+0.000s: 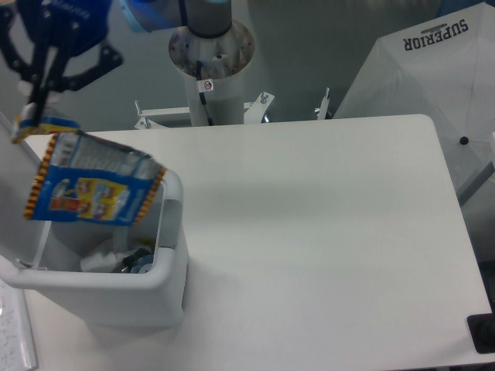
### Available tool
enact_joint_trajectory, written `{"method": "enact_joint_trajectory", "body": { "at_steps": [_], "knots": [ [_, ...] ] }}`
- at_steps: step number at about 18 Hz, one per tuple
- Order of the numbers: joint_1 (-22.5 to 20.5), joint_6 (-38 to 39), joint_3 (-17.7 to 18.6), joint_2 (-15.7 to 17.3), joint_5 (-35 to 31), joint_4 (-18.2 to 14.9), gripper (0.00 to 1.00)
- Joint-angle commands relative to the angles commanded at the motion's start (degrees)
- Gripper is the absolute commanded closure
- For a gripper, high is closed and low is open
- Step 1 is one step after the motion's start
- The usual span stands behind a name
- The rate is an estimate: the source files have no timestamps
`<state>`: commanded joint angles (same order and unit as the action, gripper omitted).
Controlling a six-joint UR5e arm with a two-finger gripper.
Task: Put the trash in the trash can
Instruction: 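Lower the wrapper into the bin and open the gripper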
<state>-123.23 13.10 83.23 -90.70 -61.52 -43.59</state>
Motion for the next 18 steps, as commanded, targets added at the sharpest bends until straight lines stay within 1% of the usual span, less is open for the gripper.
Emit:
{"method": "enact_joint_trajectory", "body": {
  "at_steps": [2,7,8,10,12,13,14,16,18],
  "knots": [
    [0.27,0.00,-0.09,-0.88,0.00,0.00,1.00],
    [0.53,-1.66,2.02,-1.93,-0.26,0.09,1.00],
    [0.44,-3.76,2.45,-2.37,-0.26,0.09,0.91],
    [0.44,-10.16,2.63,-2.81,-0.35,0.09,0.49],
    [0.35,-13.09,2.55,-3.17,-0.61,0.09,0.28],
    [0.27,-13.18,2.46,-3.52,-1.05,0.09,0.09],
    [0.27,-13.27,2.20,-3.61,-2.10,0.09,0.00],
    [-0.43,-13.80,2.11,-3.43,-4.56,0.00,0.00],
    [-2.36,-14.76,2.28,-3.17,-6.23,0.09,0.00]
  ]
}}
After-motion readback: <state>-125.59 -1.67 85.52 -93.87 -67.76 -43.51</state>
